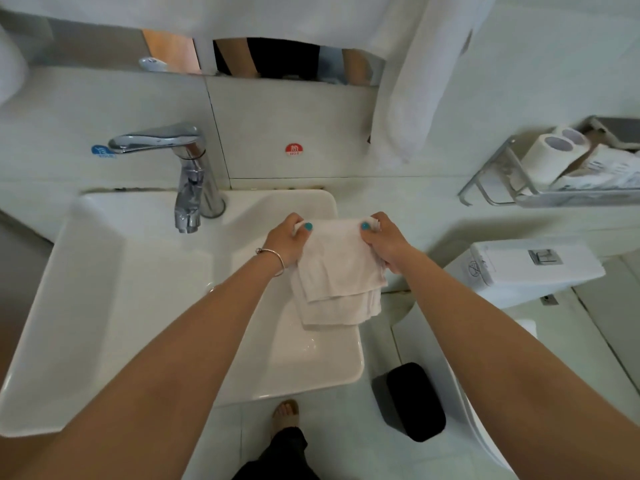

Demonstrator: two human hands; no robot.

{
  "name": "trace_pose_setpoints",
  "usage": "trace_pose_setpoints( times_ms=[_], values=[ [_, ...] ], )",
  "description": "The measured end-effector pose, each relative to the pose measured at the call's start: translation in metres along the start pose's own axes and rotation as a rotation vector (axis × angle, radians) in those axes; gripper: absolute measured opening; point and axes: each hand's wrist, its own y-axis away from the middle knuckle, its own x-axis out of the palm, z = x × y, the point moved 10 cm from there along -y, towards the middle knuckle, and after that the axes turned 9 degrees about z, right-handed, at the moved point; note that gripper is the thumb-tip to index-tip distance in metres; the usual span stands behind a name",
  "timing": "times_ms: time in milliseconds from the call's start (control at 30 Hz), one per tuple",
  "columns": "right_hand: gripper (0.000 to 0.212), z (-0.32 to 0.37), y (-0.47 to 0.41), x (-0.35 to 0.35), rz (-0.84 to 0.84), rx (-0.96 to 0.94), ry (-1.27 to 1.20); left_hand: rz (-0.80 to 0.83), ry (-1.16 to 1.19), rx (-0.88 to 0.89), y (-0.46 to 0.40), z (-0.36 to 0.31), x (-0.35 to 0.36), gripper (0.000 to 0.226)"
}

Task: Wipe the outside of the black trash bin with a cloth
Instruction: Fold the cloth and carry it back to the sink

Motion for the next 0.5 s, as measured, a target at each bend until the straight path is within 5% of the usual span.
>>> trace_pose_setpoints(
  times_ms=[300,500],
  values=[
    [0.018,-0.002,-0.025,-0.002,-0.109,-0.046,0.078,0.005,0.102,-0.011,-0.033,0.018,0.012,0.020],
    [0.022,-0.025,-0.032,0.020,-0.102,0.089,-0.030,0.021,-0.047,-0.092,-0.037,0.023,0.026,0.028]
  ],
)
